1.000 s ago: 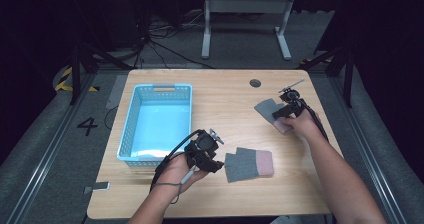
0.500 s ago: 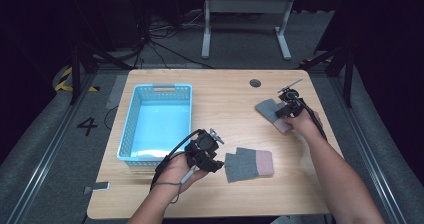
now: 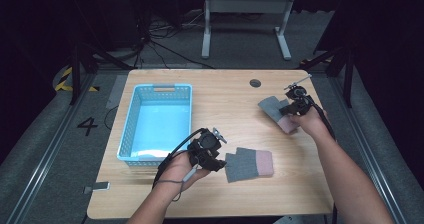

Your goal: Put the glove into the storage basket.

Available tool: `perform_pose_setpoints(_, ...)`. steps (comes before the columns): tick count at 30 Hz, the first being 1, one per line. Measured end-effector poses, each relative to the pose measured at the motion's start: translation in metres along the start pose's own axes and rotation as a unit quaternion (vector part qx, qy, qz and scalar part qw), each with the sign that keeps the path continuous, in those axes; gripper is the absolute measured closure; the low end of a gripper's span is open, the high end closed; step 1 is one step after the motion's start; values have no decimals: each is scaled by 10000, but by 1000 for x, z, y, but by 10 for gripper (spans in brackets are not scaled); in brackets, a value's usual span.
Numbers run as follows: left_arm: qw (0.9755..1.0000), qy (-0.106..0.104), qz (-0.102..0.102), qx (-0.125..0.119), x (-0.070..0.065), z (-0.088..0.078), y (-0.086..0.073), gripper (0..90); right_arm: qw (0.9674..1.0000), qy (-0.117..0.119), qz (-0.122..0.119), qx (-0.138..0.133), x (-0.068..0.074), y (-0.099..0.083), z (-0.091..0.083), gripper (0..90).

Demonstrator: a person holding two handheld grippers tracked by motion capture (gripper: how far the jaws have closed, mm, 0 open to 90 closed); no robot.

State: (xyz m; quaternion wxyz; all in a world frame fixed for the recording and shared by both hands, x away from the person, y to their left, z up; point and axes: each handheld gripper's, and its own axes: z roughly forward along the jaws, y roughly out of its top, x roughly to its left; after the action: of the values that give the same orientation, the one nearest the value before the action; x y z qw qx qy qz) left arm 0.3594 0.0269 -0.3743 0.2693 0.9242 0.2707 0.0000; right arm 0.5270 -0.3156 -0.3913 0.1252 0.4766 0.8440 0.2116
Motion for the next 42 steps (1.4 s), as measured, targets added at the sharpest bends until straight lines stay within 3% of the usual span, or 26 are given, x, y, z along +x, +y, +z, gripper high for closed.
perform_pose_setpoints(9, 10000, -45, 17, -24, 1, -1, 4, 568, 9995, 159, -185, -180, 8, -4, -32, 859)
perform_pose_setpoints(22, 9999, -23, -27, -98, 3, -8, 3, 565, 9968, 359, -675, -218, 24, -7, -53, 855)
perform_pose_setpoints(33, 9996, 40, -142, -246, 9, -19, -1, 562, 9885, 633, -1367, -162, 51, -12, -67, 853)
perform_pose_setpoints(42, 9993, 79, -190, -323, 10, -24, -3, 554, 9810, 842, -1740, -161, 77, -19, -74, 852)
